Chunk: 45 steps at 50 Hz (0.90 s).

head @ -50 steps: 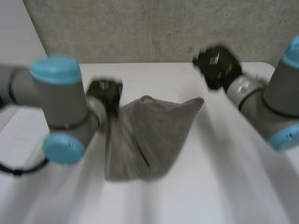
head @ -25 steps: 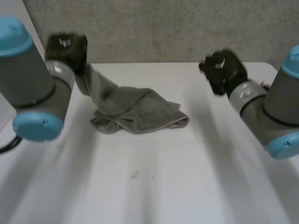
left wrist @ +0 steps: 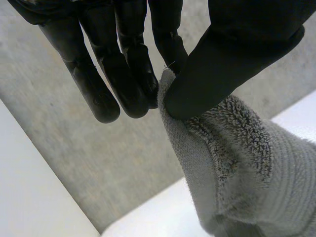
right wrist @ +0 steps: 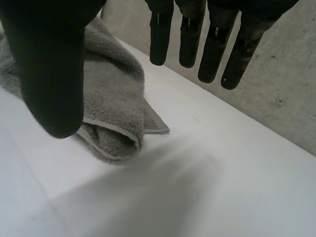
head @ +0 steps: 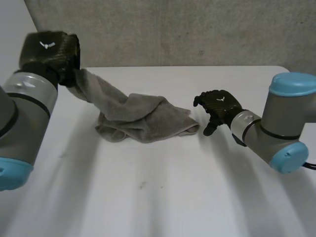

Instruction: Fold the towel.

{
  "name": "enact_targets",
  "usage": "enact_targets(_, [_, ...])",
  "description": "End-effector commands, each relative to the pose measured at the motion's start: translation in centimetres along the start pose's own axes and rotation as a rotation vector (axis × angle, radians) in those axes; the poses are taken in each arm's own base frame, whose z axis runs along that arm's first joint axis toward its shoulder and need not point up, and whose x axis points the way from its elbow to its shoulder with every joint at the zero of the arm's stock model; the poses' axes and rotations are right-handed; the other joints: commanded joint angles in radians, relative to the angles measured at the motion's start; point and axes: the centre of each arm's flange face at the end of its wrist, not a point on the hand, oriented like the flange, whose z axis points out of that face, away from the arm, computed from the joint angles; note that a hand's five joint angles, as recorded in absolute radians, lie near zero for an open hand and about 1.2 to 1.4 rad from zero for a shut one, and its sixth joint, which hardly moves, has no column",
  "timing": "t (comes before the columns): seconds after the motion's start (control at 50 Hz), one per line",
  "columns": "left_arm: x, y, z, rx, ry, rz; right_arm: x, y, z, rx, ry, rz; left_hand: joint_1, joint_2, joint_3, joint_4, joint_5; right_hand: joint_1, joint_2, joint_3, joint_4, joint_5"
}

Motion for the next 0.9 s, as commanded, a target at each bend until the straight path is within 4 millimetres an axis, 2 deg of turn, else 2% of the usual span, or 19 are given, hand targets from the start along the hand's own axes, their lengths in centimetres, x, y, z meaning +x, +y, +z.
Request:
enact_targets(0.02, [-0.5,-1.8,-1.1,0.051,-0.011,-0.014,0.2,2.7,3.3,-0.001,0.003,0.085,0.236,0.184,0.182,0.179,0.206,0.179,0.126,0.138,0.140,0.142])
enact_targets(0.12, [-0.8,-2.8,-1.6,0.082,-0.013,-0.021,0.2,4.2,4.6,-0.020,0.003,0.108,0.236,0.184,0.182,0.179,0.206,0.234,0.181,0.193,0.196,0.197])
enact_targets(0.32, [-1.1,-3.6,-2.1,0.105,-0.018,-0.027,0.2,5.3,6.2,-0.014,0.002,0.123,0.236,0.184,0.182,0.179,0.206,0.399,0.346,0.358,0.360,0.362])
enact_targets(0.68, [-1.0,-3.1,-2.3,0.090,-0.015,-0.023,-0.3,5.2,7.8,0.019,-0.013,0.187,0.236,0.184,0.182,0.179,0.206,0.561,0.508,0.520,0.522,0.524])
enact_targets(0.74, [-1.0,-3.0,-2.4,0.088,-0.013,-0.024,-0.3,5.3,8.0,0.018,-0.014,0.187,0.236,0.184,0.182,0.179,0.206,0.660,0.607,0.619,0.622,0.623])
enact_targets(0.78, [-1.1,-3.1,-2.6,0.089,-0.013,-0.025,-0.2,5.4,8.3,0.016,-0.012,0.191,0.236,0.184,0.182,0.179,0.206,0.879,0.826,0.838,0.841,0.842])
enact_targets(0.8, [-1.1,-3.1,-2.6,0.089,-0.013,-0.024,-0.2,5.4,8.3,0.016,-0.012,0.191,0.236,0.184,0.182,0.179,0.206,0.881,0.828,0.840,0.842,0.844])
enact_targets(0.82, [-1.1,-3.1,-2.6,0.089,-0.013,-0.023,-0.2,5.3,8.3,0.018,-0.014,0.190,0.236,0.184,0.182,0.179,0.206,1.031,0.978,0.990,0.992,0.994])
enact_targets(0.9, [-1.1,-3.1,-2.6,0.092,-0.014,-0.024,0.1,3.9,8.1,0.041,-0.011,0.200,0.236,0.184,0.182,0.179,0.206,1.032,0.979,0.991,0.993,0.995])
